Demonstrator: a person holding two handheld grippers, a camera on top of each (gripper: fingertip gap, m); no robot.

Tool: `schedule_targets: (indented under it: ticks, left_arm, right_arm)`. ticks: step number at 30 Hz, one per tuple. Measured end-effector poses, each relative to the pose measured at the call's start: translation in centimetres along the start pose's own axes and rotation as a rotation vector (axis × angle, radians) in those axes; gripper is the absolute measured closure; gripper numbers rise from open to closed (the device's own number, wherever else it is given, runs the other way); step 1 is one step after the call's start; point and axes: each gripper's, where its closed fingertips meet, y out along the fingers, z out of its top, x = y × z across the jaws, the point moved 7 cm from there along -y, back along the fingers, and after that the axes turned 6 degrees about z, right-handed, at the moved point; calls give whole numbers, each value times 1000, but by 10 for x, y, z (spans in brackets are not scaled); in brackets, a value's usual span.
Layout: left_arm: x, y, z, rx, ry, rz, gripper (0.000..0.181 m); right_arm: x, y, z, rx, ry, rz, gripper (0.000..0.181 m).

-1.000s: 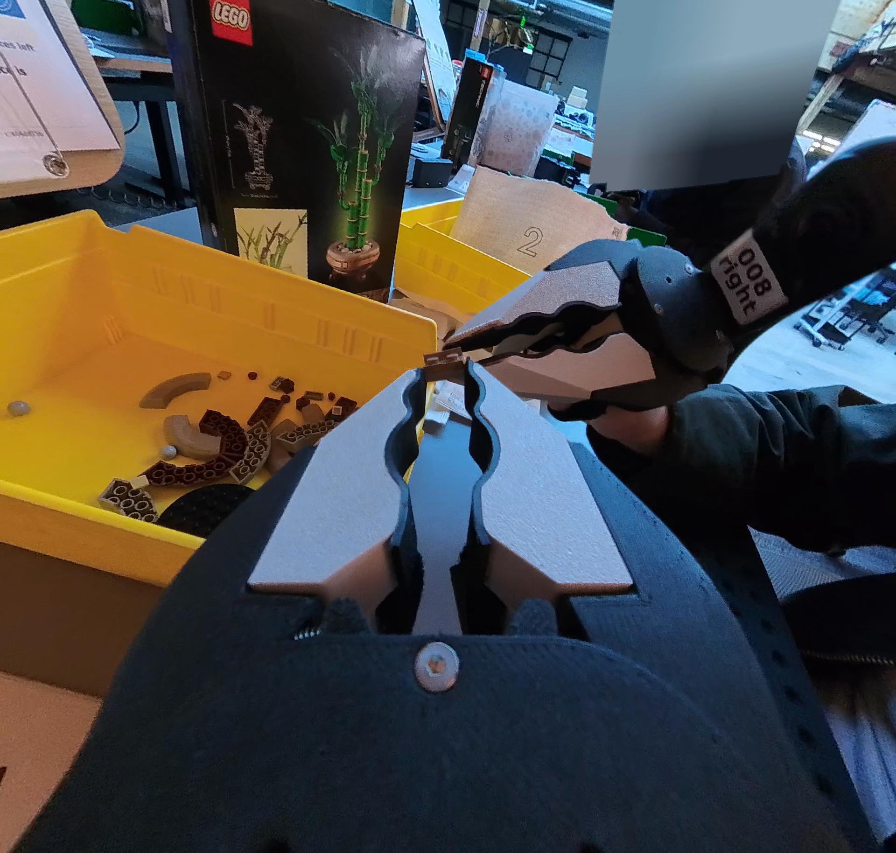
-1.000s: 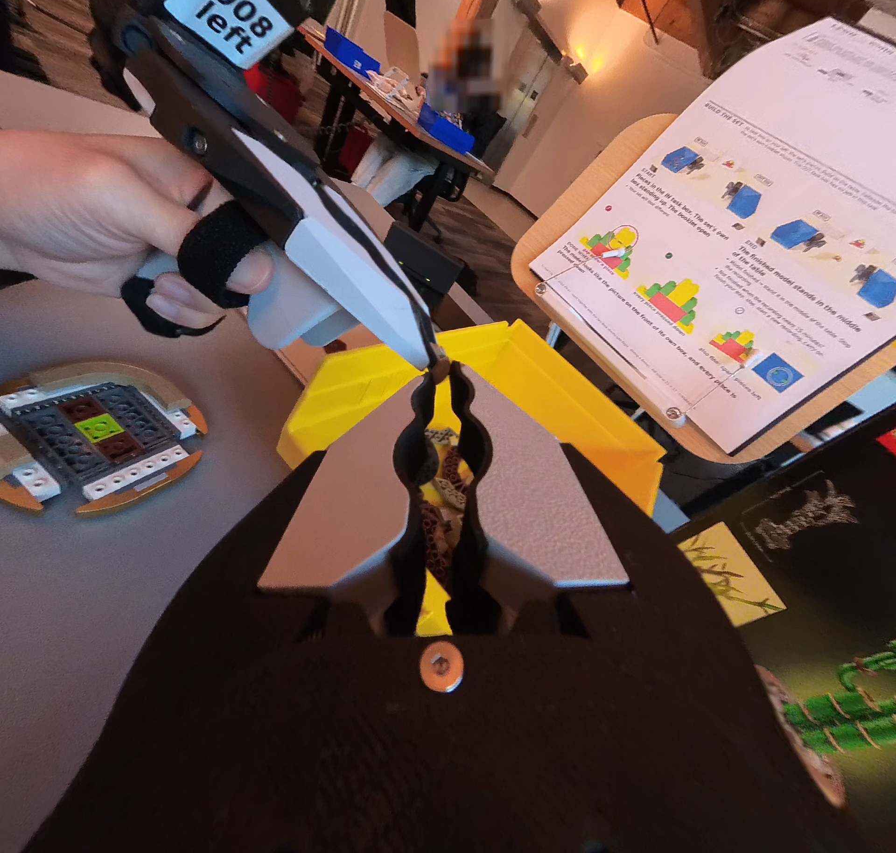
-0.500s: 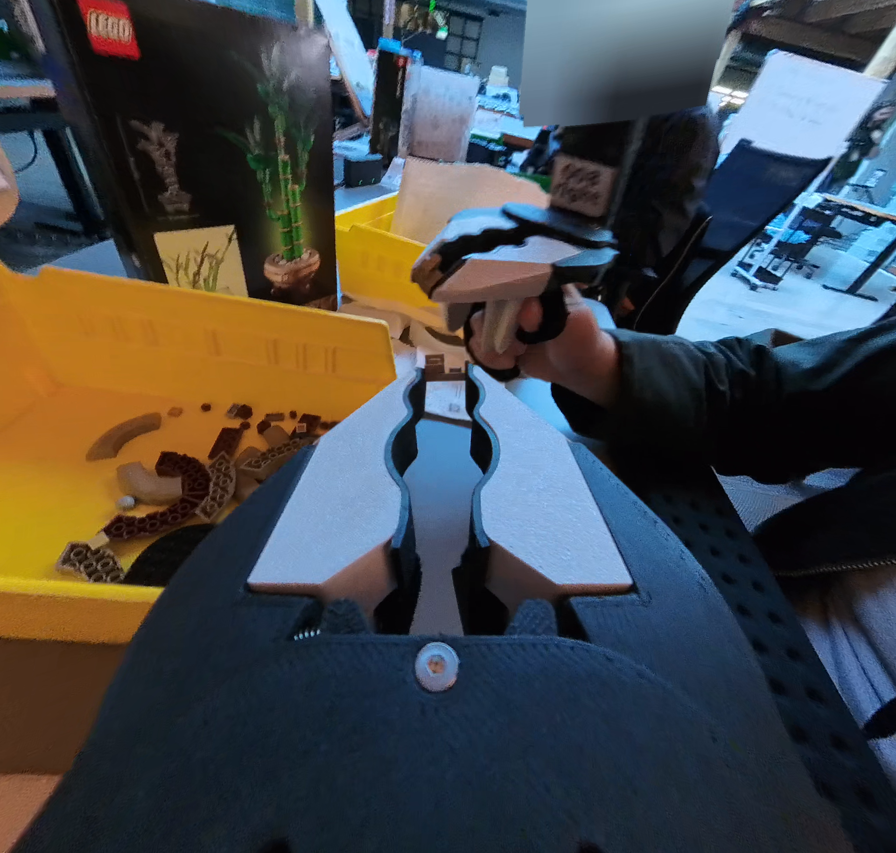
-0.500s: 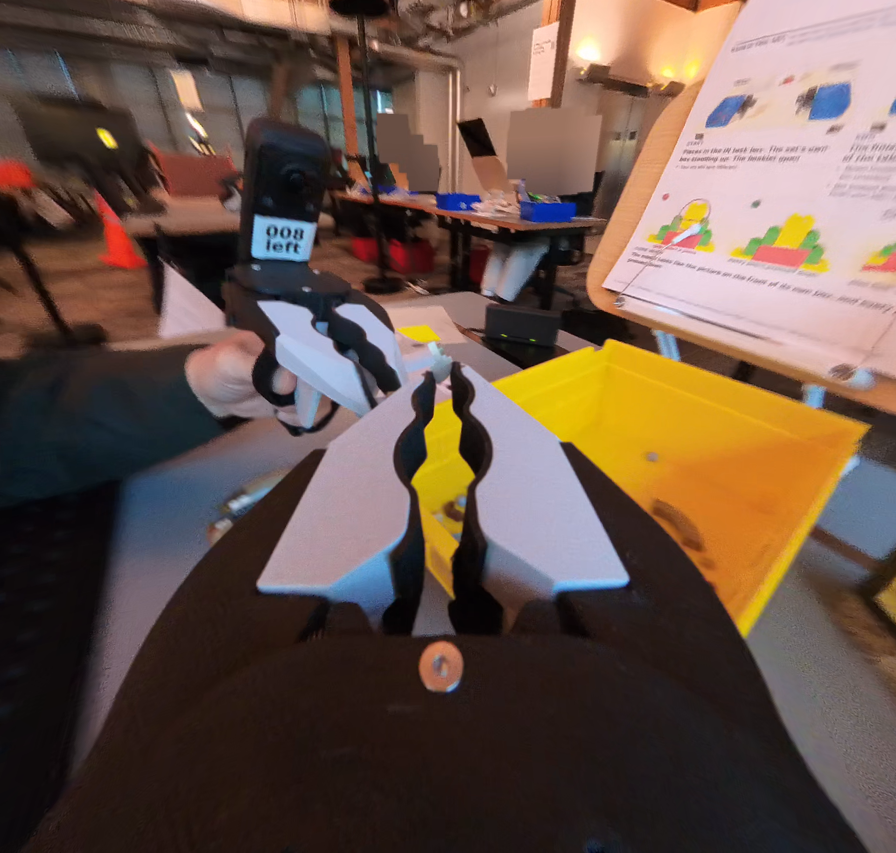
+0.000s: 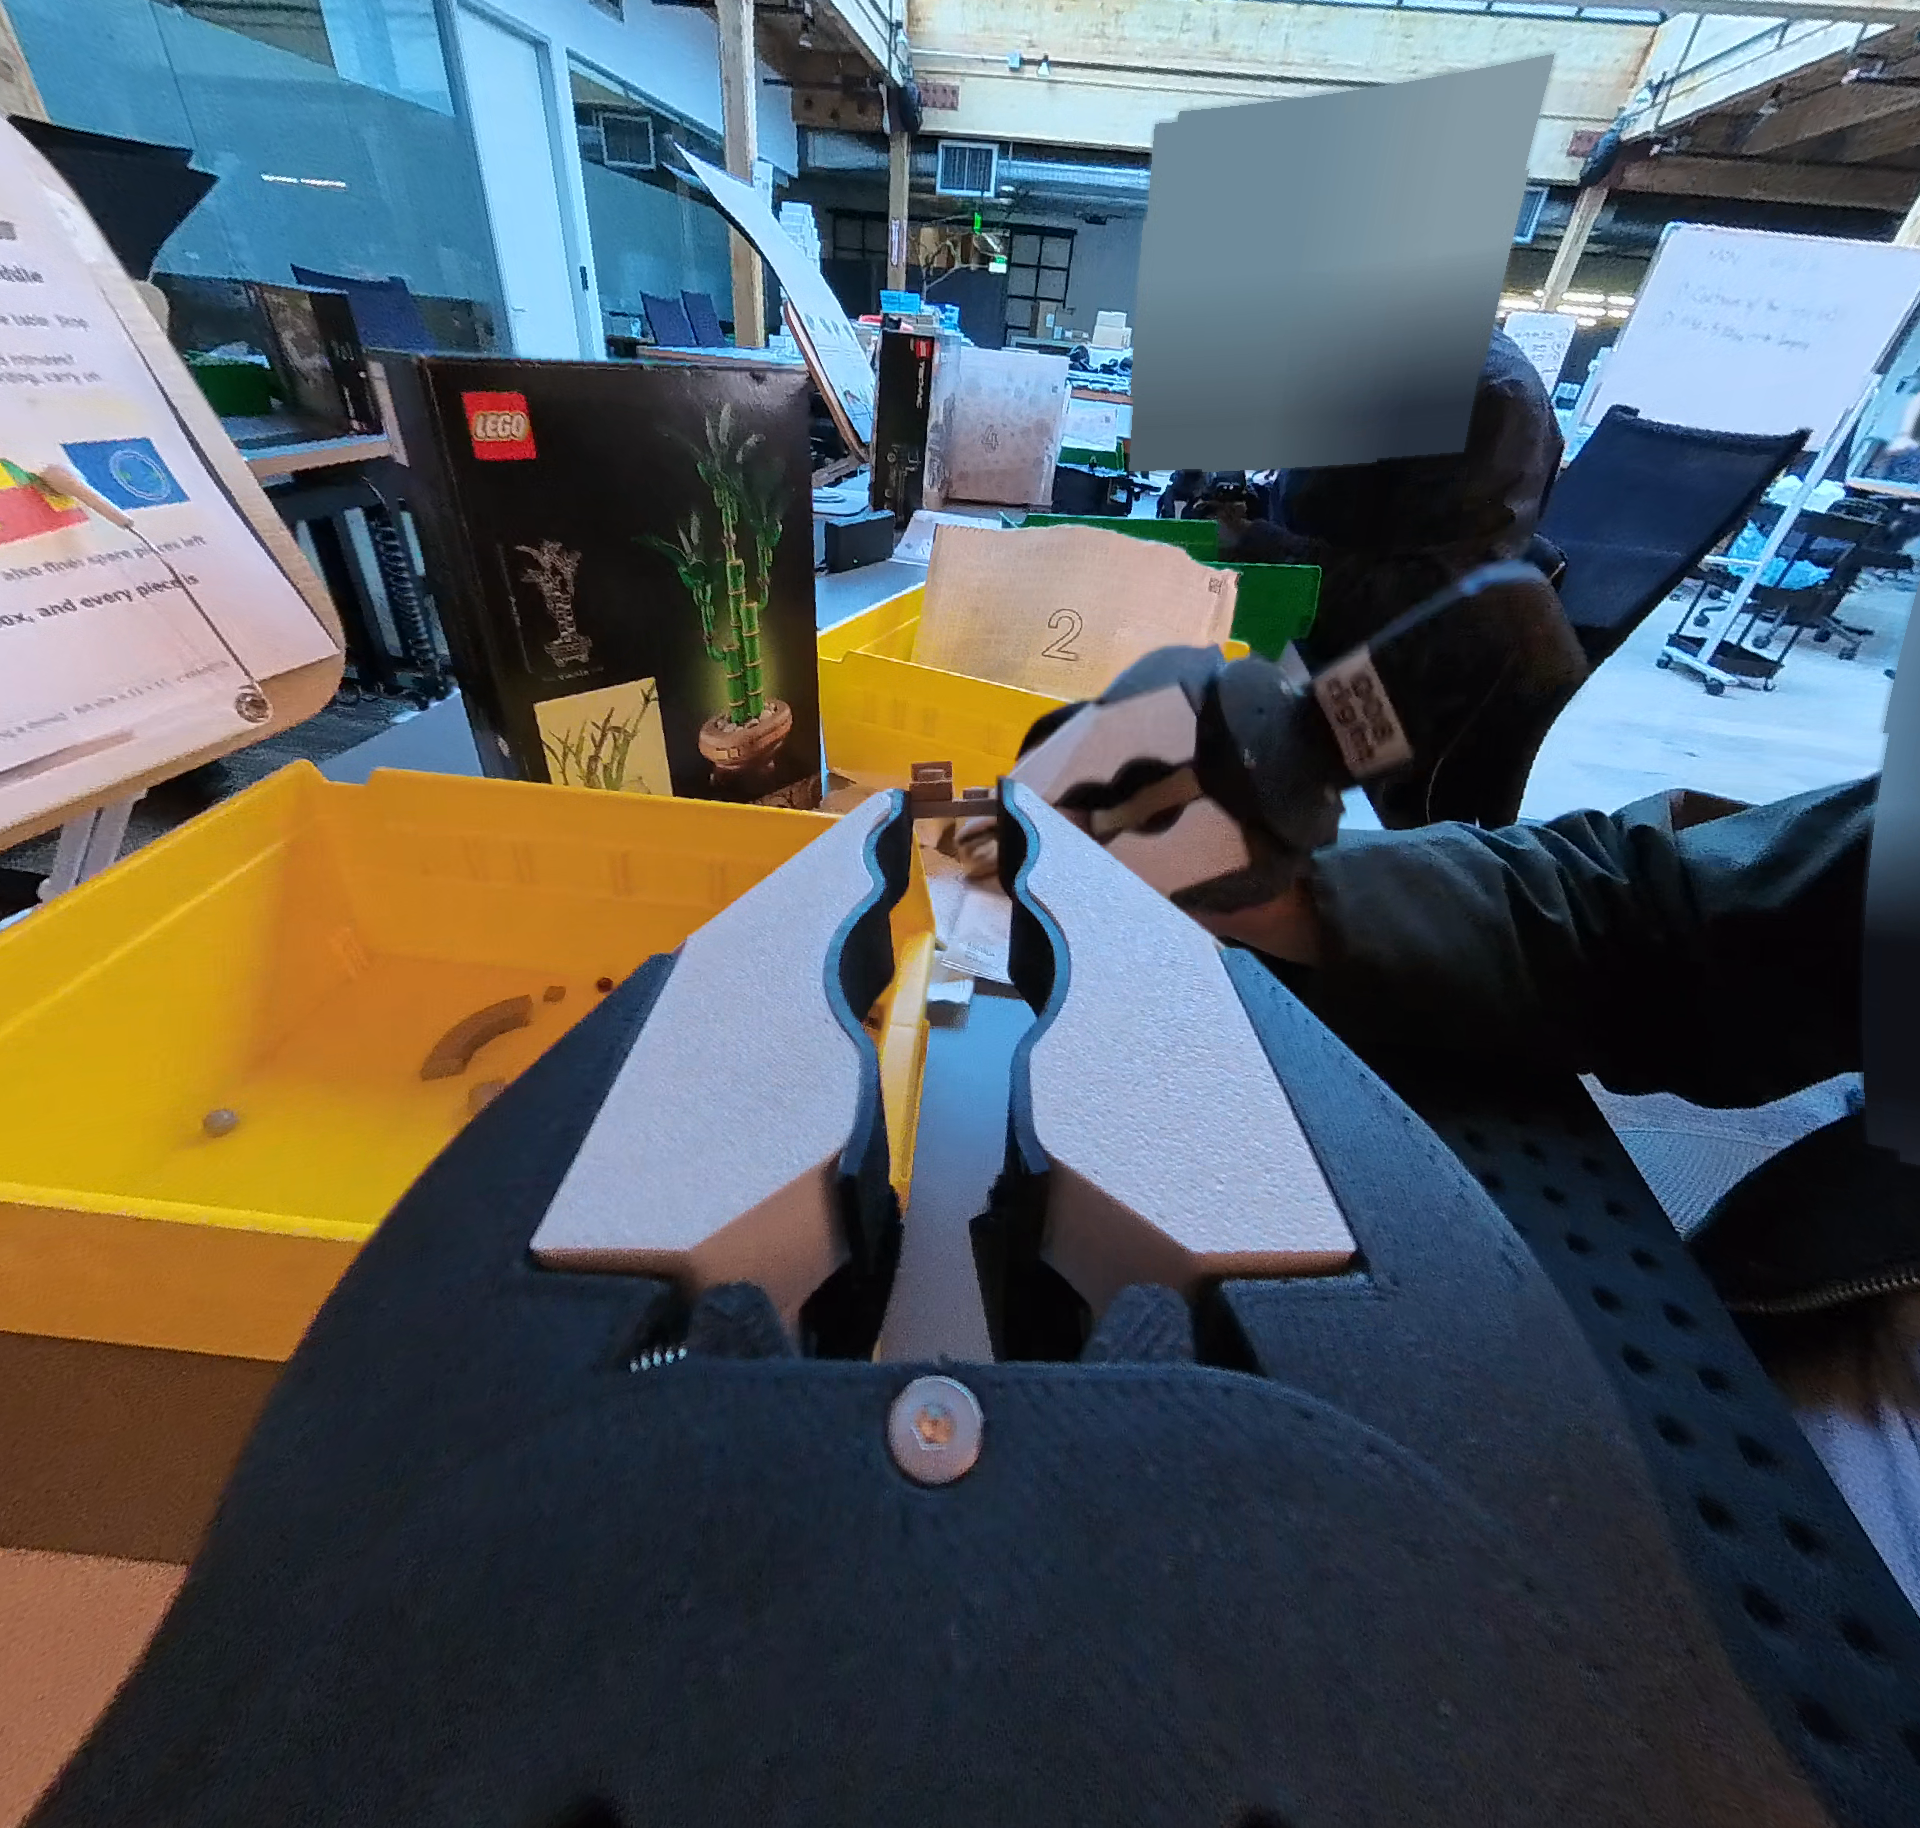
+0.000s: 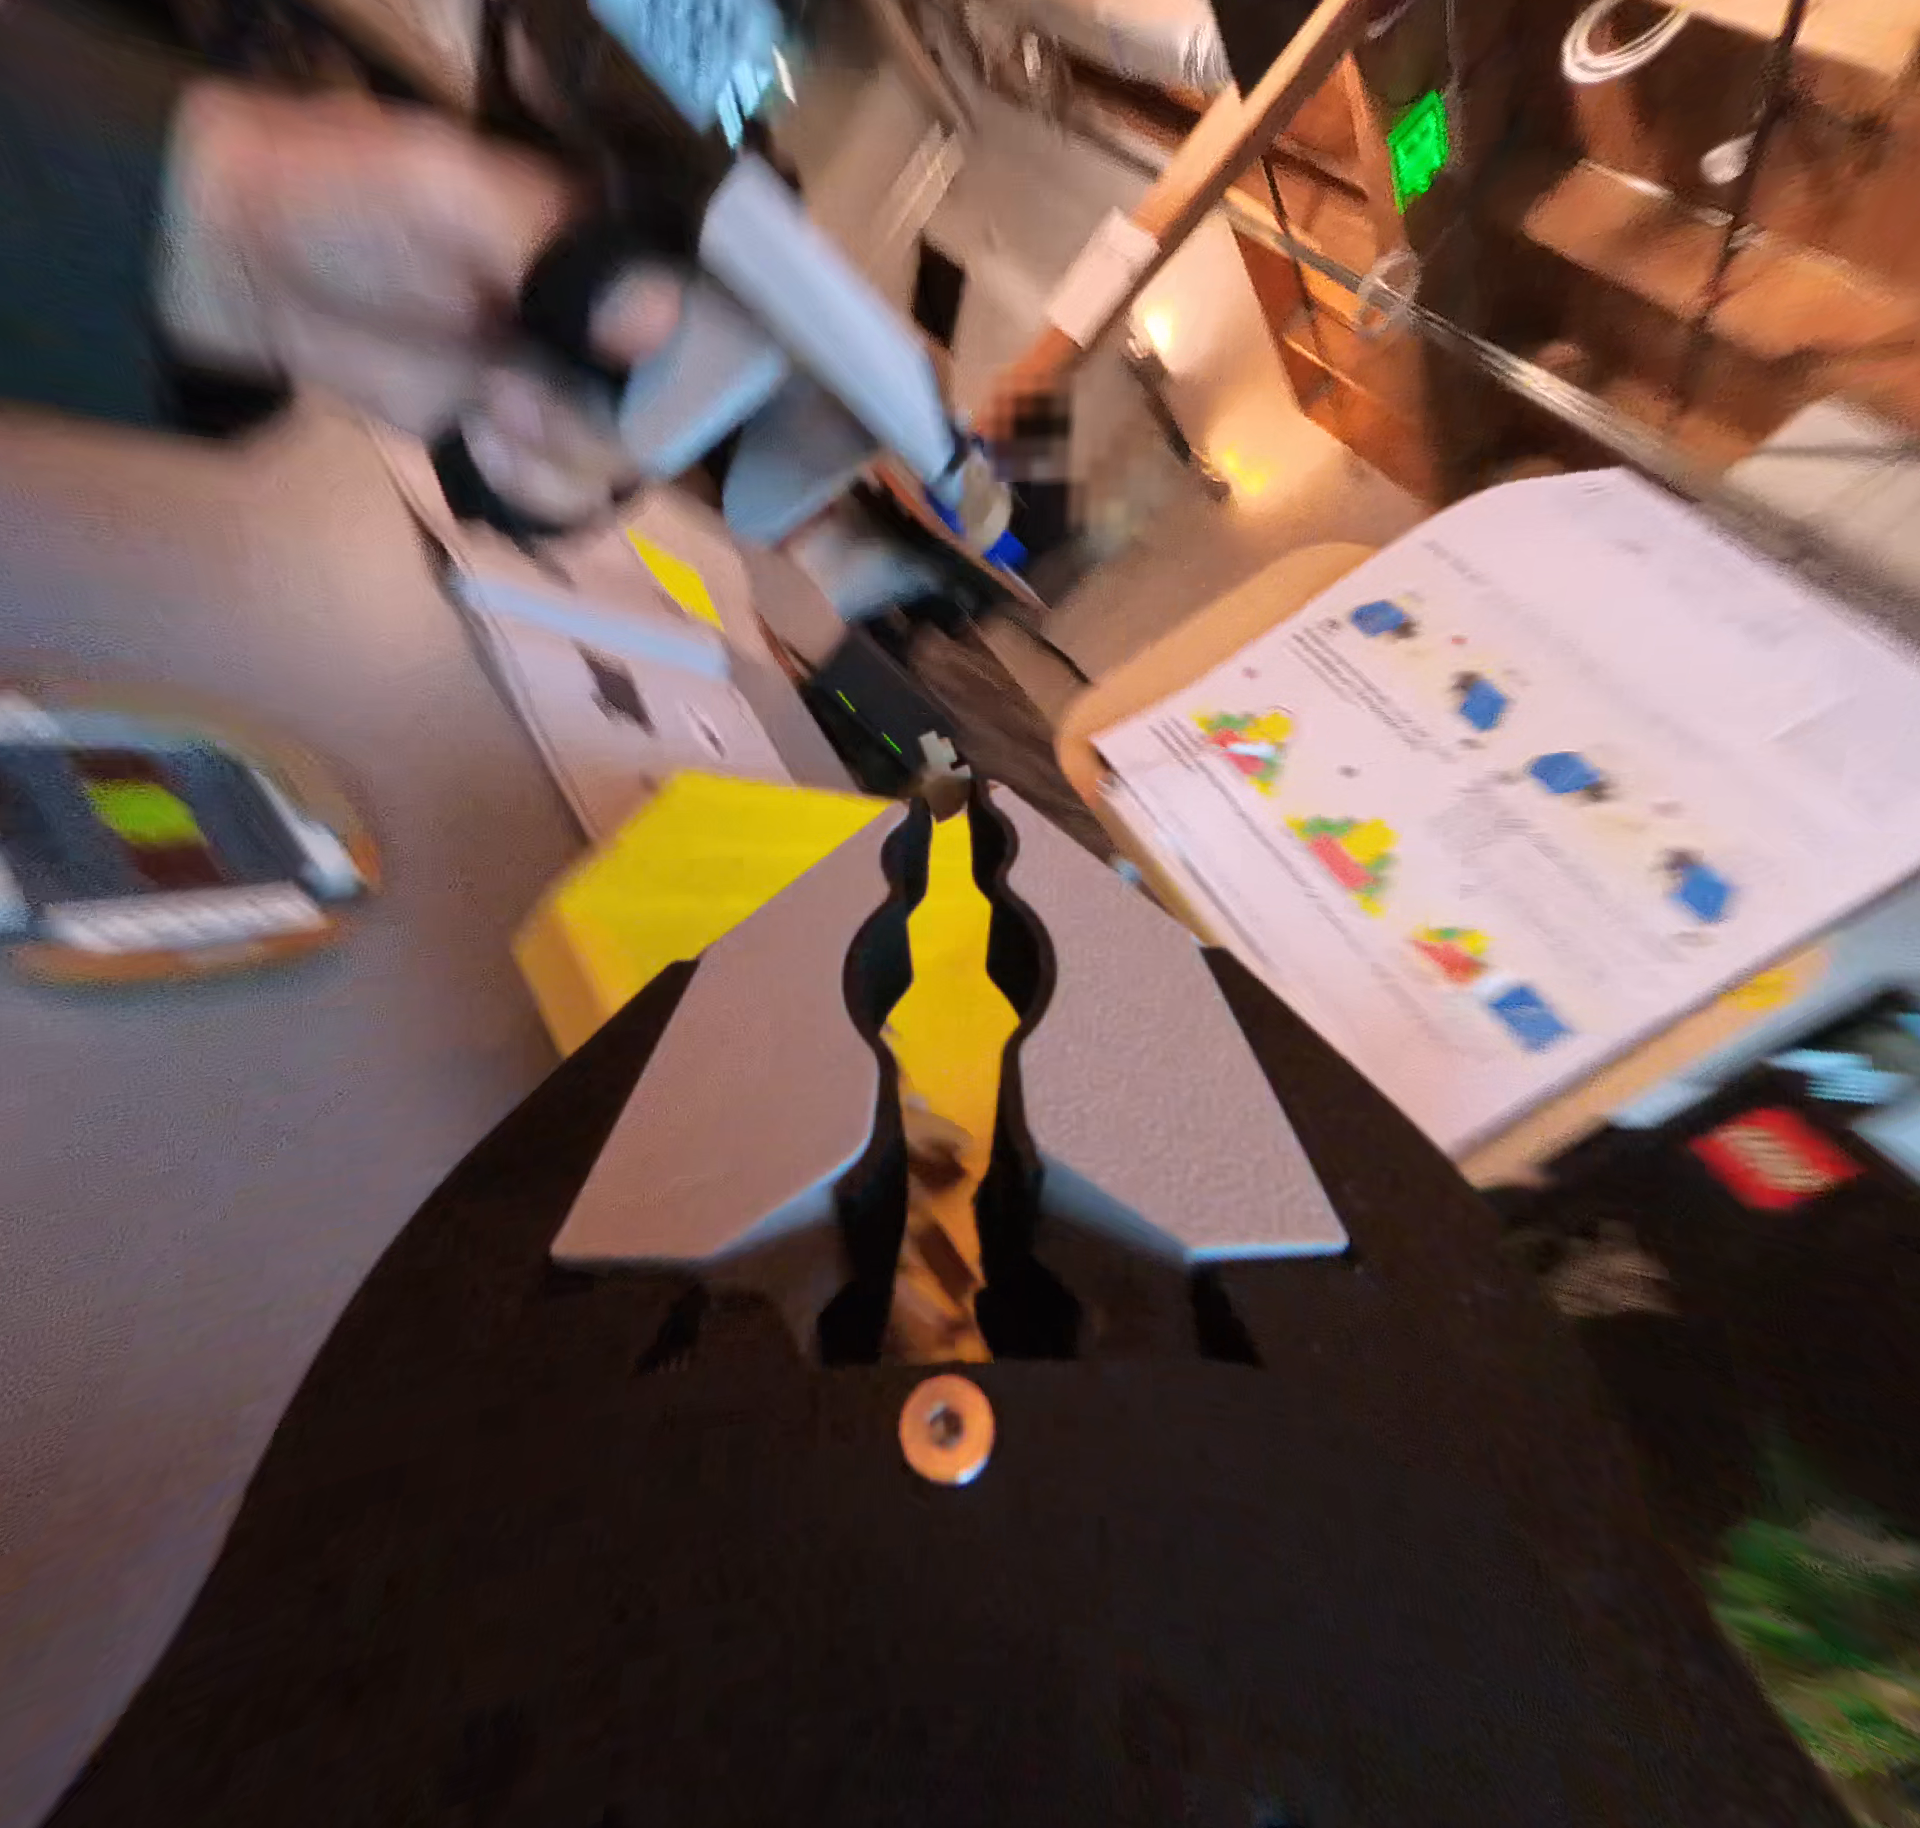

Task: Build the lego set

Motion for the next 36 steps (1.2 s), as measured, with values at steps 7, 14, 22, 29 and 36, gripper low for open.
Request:
schedule_targets:
  ticks: [7,14,22,29,36]
  left_arm:
    - [-4,-1,-7,-88,30,7,167]
    - [5,9,-22,-208,-15,-118,166]
    - [10,17,-30,-222,-102,-177,167]
    - [9,20,-34,-232,-128,-184,167]
    - [11,24,-35,-229,-107,-163,166]
  right_arm:
    - [1,23,-48,-348,99,-59,148]
    - [-5,9,-5,-45,71,13,151]
    - [-19,10,14,-47,-108,-40,159]
    - [-27,13,15,-88,-213,-46,172]
    - [-27,15,16,-117,-205,-68,174]
